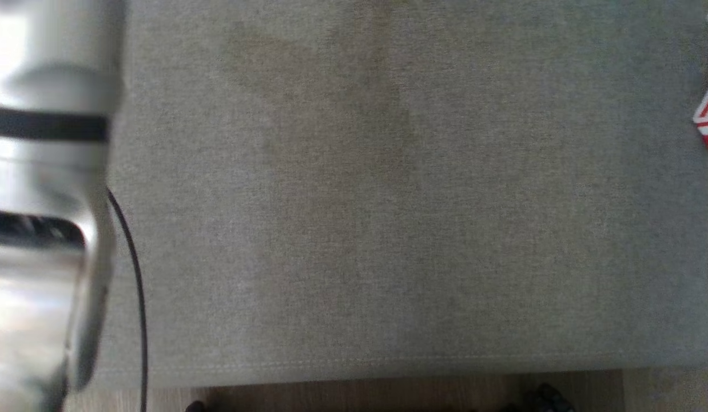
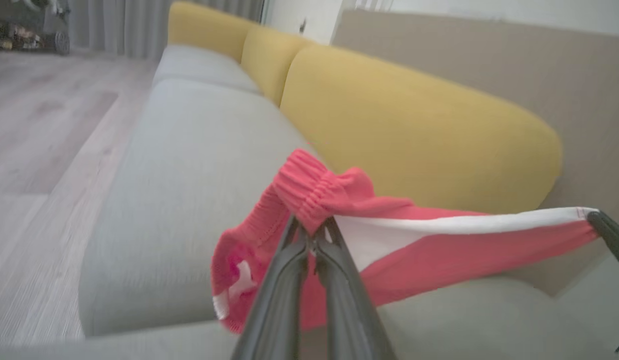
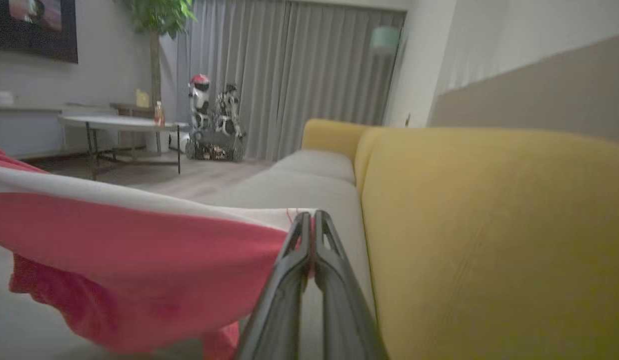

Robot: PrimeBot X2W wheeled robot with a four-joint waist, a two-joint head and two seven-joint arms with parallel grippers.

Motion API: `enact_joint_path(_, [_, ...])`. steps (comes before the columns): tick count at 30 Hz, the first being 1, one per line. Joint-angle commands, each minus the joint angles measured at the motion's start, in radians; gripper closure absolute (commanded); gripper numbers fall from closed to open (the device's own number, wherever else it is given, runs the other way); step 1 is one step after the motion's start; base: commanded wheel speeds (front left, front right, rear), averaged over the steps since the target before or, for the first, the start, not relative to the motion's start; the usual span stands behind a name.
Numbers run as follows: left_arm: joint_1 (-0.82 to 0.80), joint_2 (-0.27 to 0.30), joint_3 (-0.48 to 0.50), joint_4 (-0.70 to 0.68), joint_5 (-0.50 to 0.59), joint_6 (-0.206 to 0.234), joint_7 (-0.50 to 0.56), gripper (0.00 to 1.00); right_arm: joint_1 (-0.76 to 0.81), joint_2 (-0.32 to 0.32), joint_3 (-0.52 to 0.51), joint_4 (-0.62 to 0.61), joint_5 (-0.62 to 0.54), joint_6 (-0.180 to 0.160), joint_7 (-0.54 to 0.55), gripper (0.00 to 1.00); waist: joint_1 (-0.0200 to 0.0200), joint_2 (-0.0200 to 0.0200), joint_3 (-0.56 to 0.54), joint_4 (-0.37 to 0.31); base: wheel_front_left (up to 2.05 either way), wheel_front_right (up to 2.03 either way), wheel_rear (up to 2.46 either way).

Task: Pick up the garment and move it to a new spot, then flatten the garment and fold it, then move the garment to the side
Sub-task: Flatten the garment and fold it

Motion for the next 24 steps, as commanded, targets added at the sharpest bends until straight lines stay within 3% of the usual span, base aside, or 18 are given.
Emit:
enact_joint_path(1, [-0.009,0.036,0.005,-0.022,0.006,-0.006,-0.009,1.00,0.013,0.014,0.005,-0.022,0.008,-0.001,-0.008,1.00,-0.0004,0.0001,0.001,0.006,0.00,0.00,0.00])
enact_joint_path(9, [0.221,0.045,-0.151,0.127,0.025,-0.038,-0.036,1.00,0.188,-0.002,0.149,0.108,0.083,-0.001,-0.009,1.00,-0.0004,0.0001,-0.047,0.034,0.00,0.00,0.00])
enact_joint_path(15, [0.356,0.075,-0.286,0.103,-0.030,-0.039,-0.056,1.00,0.271,-0.047,0.278,0.175,0.176,-0.001,0.023,1.00,-0.0004,0.0001,-0.111,0.043,0.00,0.00,0.00])
enact_joint_path(24, [0.456,0.155,-0.438,0.084,-0.057,-0.040,-0.107,1.00,0.394,-0.150,0.526,0.130,0.324,-0.001,0.119,1.00,-0.0004,0.0001,-0.214,0.030,0.00,0.00,0.00])
